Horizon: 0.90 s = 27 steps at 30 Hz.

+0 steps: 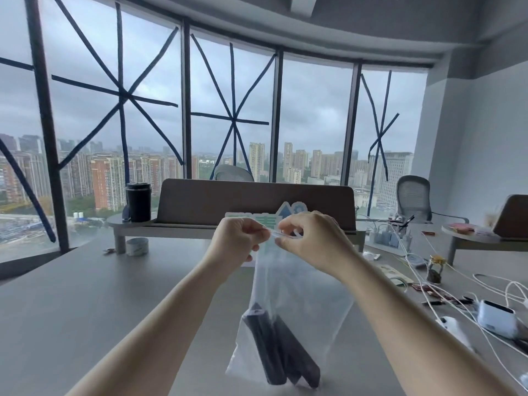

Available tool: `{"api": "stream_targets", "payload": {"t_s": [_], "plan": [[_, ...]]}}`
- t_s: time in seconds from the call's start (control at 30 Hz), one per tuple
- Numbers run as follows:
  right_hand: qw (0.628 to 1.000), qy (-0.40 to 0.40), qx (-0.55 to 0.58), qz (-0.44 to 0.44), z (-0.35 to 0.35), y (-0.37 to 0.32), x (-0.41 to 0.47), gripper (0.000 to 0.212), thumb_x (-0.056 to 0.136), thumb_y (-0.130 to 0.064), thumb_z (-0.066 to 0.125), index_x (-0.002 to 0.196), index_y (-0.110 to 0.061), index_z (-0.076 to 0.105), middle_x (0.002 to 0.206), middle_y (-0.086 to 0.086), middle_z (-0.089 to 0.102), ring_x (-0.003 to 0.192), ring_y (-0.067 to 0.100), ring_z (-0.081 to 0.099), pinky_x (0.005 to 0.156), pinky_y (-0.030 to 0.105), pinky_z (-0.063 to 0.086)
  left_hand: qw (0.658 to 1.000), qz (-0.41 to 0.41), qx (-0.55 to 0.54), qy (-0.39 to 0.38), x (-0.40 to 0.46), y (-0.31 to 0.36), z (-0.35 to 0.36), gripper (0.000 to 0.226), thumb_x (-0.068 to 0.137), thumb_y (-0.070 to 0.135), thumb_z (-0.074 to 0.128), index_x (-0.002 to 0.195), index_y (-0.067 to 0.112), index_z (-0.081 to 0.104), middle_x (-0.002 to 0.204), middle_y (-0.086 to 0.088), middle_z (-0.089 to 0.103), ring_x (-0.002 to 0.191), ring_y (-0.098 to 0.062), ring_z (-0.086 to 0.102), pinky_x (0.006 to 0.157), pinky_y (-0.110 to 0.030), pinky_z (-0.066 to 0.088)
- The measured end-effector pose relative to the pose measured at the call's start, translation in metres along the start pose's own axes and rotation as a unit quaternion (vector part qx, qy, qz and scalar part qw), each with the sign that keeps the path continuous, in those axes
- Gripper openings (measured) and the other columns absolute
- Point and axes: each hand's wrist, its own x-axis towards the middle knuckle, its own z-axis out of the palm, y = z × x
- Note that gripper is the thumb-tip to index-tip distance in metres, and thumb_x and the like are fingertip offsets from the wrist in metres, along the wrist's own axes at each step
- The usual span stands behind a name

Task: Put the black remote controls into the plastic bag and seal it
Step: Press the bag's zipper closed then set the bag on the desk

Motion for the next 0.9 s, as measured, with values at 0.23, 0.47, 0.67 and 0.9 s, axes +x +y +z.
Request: {"api": "stream_targets", "payload": {"t_s": [0.23,0.47,0.67,0.9], "plan": [[0.998,-0.017,0.051,0.029,-0.002,0.001,0.014,0.01,0.078,-0.033,0.077,0.072,-0.024,0.077,0.073,-0.009,0.074,0.08,0.01,0.066,0.08,0.037,0.055,0.998,0.031,0.045,0.009,0.003,0.01,0.003,0.005,0.076,0.012,0.075,0.076,0.007,0.075,0.055,0.002,0.06,0.04,-0.003,0.047,0.037,-0.015,0.038],[0.997,-0.038,0.059,0.036,-0.004,0.001,0.02,0.021,0.076,-0.031,0.076,0.057,-0.031,0.068,0.071,-0.002,0.071,0.075,0.015,0.063,0.076,0.038,0.056,0.998,0.035,0.056,0.012,0.002,0.01,0.005,0.006,0.077,0.013,0.075,0.074,0.008,0.074,0.035,0.012,0.052,0.033,0.0,0.044,0.035,-0.011,0.034],[0.99,-0.079,0.098,0.063,-0.004,-0.002,0.024,0.014,0.072,-0.031,0.074,0.065,-0.02,0.076,0.071,0.008,0.075,0.067,0.015,0.061,0.074,0.044,0.057,0.998,0.036,0.047,0.006,0.0,0.01,0.001,0.005,0.077,0.01,0.074,0.075,0.006,0.073,0.048,0.009,0.055,0.034,0.001,0.045,0.036,-0.01,0.035],[0.99,-0.103,0.066,0.07,-0.004,-0.005,0.032,0.013,0.069,-0.037,0.071,0.063,-0.027,0.077,0.066,-0.001,0.075,0.076,0.017,0.064,0.081,0.047,0.058,0.999,0.034,0.037,-0.011,0.002,0.01,-0.006,0.003,0.076,0.005,0.074,0.074,0.004,0.075,0.042,0.012,0.055,0.035,0.001,0.045,0.035,-0.011,0.035]]}}
